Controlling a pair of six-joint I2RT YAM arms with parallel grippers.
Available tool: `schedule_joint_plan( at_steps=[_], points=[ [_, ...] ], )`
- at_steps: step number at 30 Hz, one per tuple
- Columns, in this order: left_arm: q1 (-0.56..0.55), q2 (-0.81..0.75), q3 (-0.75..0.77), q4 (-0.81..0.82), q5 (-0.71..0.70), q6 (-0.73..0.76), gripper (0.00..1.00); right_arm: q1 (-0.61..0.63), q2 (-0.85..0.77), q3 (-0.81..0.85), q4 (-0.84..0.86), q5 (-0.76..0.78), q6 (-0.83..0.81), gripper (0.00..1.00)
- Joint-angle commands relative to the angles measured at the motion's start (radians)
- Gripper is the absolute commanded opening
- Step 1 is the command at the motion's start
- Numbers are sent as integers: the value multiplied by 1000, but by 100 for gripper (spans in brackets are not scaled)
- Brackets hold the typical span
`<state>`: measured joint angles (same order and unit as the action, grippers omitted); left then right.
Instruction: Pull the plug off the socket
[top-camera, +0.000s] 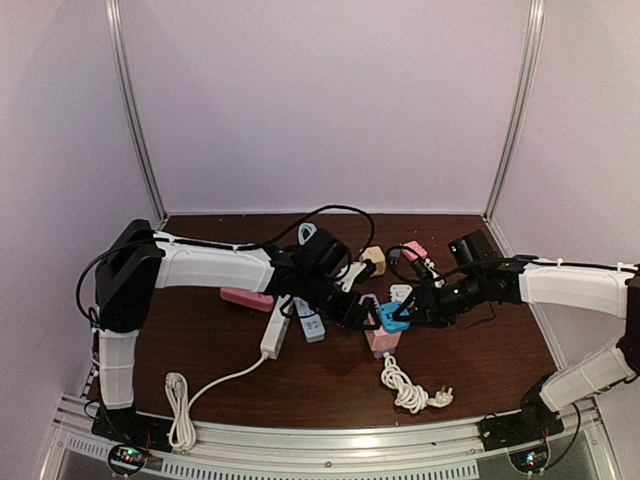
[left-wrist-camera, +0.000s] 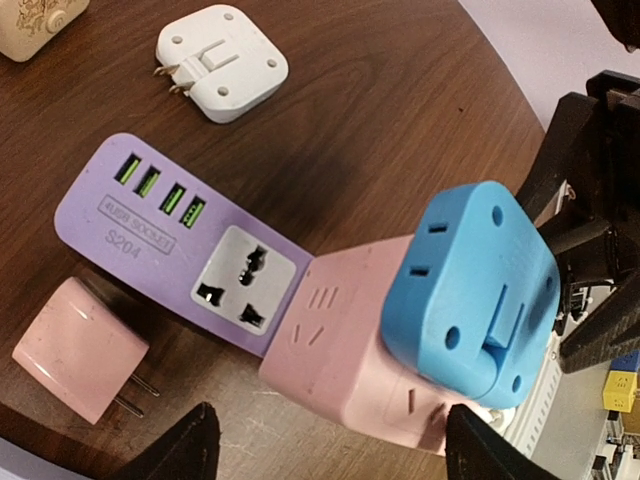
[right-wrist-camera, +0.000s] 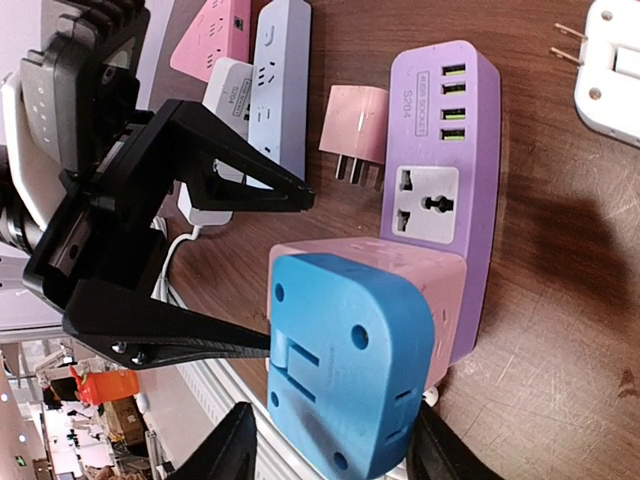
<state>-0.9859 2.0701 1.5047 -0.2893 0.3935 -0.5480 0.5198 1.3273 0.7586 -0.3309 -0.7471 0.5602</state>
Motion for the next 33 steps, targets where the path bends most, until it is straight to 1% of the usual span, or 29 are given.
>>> schedule_joint_plan(
  at_steps=[1,10,13,16,18,22,25,29,31,33],
  points=[
    [-7,19,25,-17,-33,1,78,-4,17,-3,45,-17,19,48],
    [-7,31,29,-47,-59,-4,77,-5,20,19,32,-22,14,30],
    [-7,36,31,-49,-57,-4,76,-4,19,23,30,-21,16,29],
    [-7,38,35,-51,-55,-4,76,-5,14,25,31,-24,20,29],
    [-7,38,37,-52,-54,-4,76,-4,13,25,33,-27,20,31],
    [-6,44,43,-52,-51,-4,76,-4,23,9,84,-50,50,40],
    [-5,45,46,-56,-54,-4,76,-3,32,0,117,-54,71,40],
    [-7,45,45,-62,-61,-3,76,-3,40,-15,151,-56,98,33],
    [-7,45,42,-63,-62,-5,76,-3,42,-21,150,-53,101,27],
    [-7,45,40,-64,-65,-9,76,-3,45,-27,144,-47,104,17]
  ],
)
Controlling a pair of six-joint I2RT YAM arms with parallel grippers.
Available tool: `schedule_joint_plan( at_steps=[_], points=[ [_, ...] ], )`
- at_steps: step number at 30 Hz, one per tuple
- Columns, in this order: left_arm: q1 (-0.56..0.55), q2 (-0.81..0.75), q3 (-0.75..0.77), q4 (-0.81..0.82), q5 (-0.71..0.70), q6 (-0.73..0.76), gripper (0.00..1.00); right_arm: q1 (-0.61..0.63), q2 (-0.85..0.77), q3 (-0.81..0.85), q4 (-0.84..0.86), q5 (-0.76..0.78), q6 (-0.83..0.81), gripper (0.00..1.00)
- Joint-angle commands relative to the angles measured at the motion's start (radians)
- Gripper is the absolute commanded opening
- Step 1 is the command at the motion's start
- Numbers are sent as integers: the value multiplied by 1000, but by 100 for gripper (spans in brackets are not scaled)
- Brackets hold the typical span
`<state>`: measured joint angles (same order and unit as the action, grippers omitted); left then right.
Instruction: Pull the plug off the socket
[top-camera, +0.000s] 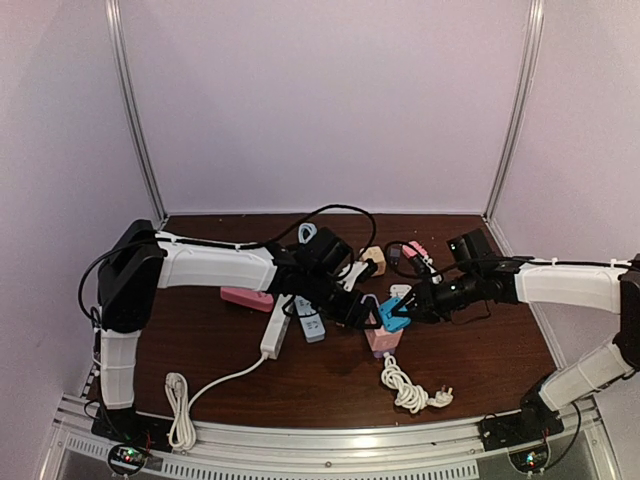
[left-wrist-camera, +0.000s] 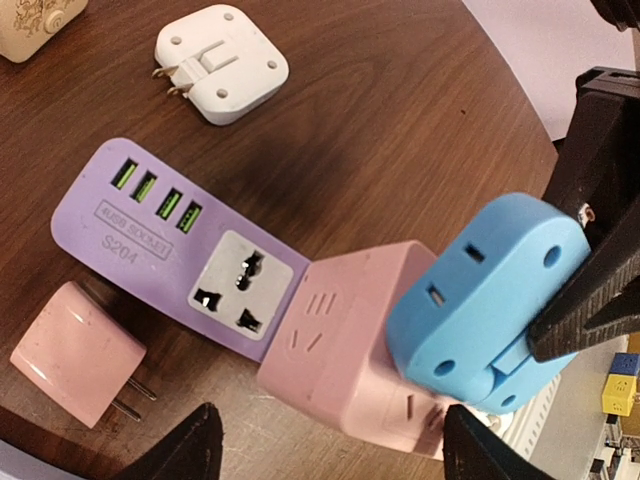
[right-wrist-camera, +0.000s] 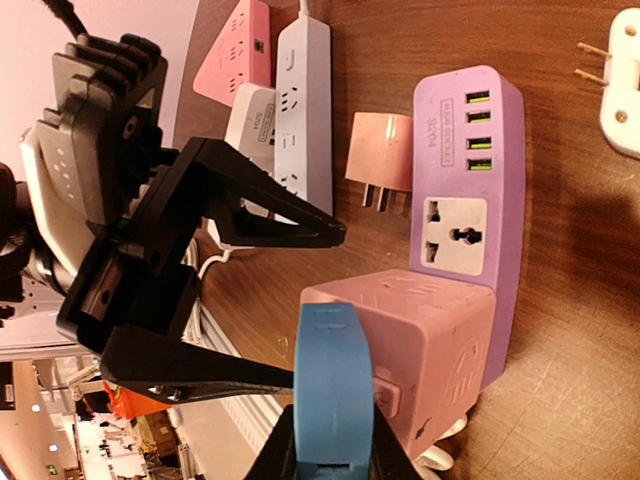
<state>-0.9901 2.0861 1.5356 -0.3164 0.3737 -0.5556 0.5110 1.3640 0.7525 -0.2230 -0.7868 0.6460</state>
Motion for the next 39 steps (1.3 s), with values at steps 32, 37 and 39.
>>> schedule_joint_plan(
  at_steps=[32,37,39],
  points=[
    [-3,66,-12,-133,-127,-7,72,-59,-102,-87,247,-85,198,0],
    [-3,68,-11,-136,-127,-3,72,-58,-110,-72,231,-86,196,0],
    [-2,68,-9,-136,-125,-3,72,-58,-117,-58,198,-74,185,0]
  ],
)
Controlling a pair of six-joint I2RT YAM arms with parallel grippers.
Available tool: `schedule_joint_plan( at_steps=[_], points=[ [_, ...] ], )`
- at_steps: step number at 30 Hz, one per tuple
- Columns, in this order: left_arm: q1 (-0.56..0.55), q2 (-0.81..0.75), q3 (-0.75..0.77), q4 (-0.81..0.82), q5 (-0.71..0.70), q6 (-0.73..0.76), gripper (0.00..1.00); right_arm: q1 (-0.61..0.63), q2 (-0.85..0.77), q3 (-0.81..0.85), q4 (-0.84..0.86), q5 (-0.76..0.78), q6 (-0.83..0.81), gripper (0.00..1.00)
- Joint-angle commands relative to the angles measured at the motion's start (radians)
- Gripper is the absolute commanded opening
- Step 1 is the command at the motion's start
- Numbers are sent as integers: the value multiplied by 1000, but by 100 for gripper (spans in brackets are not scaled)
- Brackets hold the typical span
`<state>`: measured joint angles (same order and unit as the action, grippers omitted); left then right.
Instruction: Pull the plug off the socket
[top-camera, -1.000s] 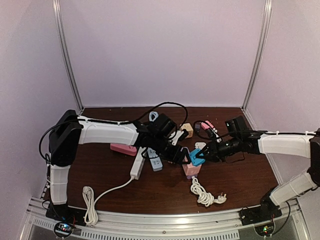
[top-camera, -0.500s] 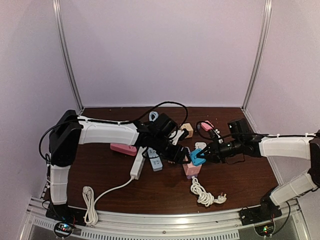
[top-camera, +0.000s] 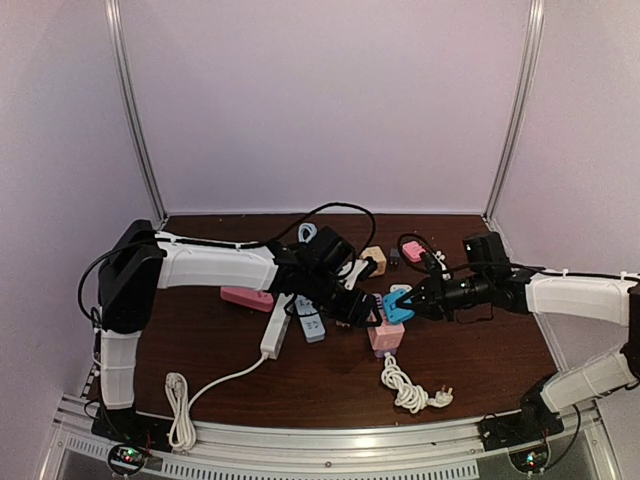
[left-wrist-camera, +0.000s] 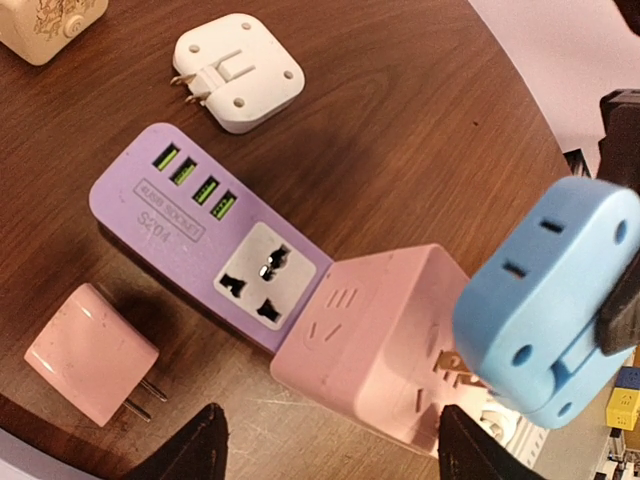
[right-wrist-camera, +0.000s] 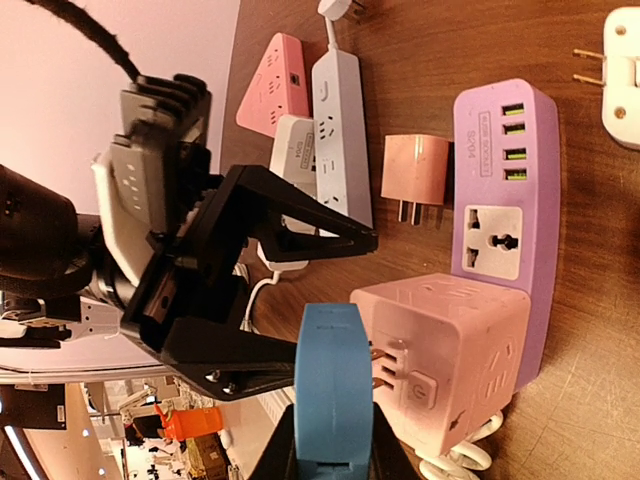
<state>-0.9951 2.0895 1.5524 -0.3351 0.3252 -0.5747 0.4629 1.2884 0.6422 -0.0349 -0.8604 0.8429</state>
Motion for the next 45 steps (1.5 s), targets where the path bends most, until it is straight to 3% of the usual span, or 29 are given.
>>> schedule_joint_plan(
  at_steps=[1,12,18,24,29,37,45],
  points=[
    [3,64,-23,-117,-76,17,72,-11,-46,60,-6,6,-19,0],
    [3,54,101,-130,-57,32,74,-68,-14,272,-423,304,-223,0],
    [3,40,222,-124,-25,27,78,-88,94,439,-656,617,-302,0],
    [15,-35,199,-116,-44,15,79,-87,189,521,-738,989,-344,0],
    [65,-147,88,-104,-61,7,80,-86,301,579,-775,1196,-361,0],
    [118,-274,-57,-77,-82,3,80,-88,525,697,-826,1374,-385,0],
    [119,-289,-105,-39,-73,-11,80,-88,697,796,-842,1423,-424,7]
  ],
)
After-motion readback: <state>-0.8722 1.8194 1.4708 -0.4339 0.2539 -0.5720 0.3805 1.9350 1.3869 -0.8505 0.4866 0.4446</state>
